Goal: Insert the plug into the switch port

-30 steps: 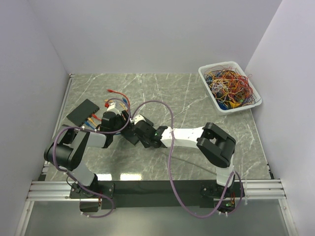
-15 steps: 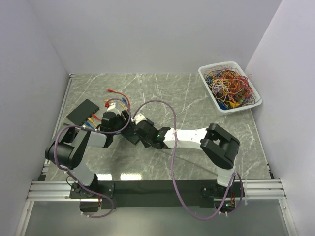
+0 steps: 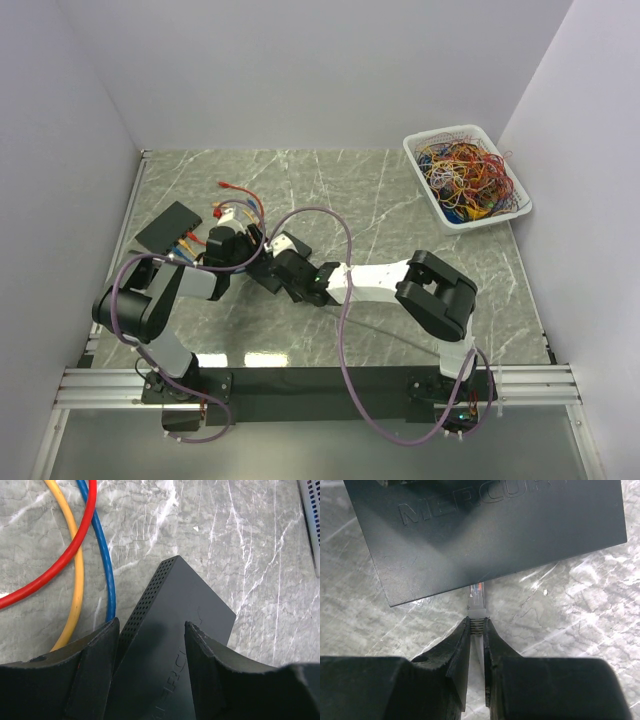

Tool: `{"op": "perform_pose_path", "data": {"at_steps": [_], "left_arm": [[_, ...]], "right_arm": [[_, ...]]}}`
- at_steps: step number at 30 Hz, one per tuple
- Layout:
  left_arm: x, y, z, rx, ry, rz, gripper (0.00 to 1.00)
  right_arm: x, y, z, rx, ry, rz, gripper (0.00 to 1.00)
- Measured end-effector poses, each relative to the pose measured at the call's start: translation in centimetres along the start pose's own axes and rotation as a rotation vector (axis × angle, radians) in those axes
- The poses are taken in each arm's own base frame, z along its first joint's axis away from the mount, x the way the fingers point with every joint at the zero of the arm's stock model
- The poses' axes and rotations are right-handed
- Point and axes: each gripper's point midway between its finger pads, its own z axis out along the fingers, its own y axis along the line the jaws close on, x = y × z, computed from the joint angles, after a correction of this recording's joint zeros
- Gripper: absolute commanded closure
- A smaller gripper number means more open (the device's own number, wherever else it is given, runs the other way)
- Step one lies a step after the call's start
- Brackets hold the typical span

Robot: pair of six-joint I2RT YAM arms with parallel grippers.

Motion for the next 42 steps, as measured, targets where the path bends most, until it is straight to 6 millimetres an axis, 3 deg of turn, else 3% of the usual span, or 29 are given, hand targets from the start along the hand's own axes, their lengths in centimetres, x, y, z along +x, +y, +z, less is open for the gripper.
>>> {"op": "perform_pose_path", "data": {"at_steps": [42], "left_arm": [[0.2,-0.9,2.1,0.087,0.047,0.058,0.41]], "right_arm": [[-0.6,-2.4,0.3,0.109,-0.119,-0.091,1.0]]}}
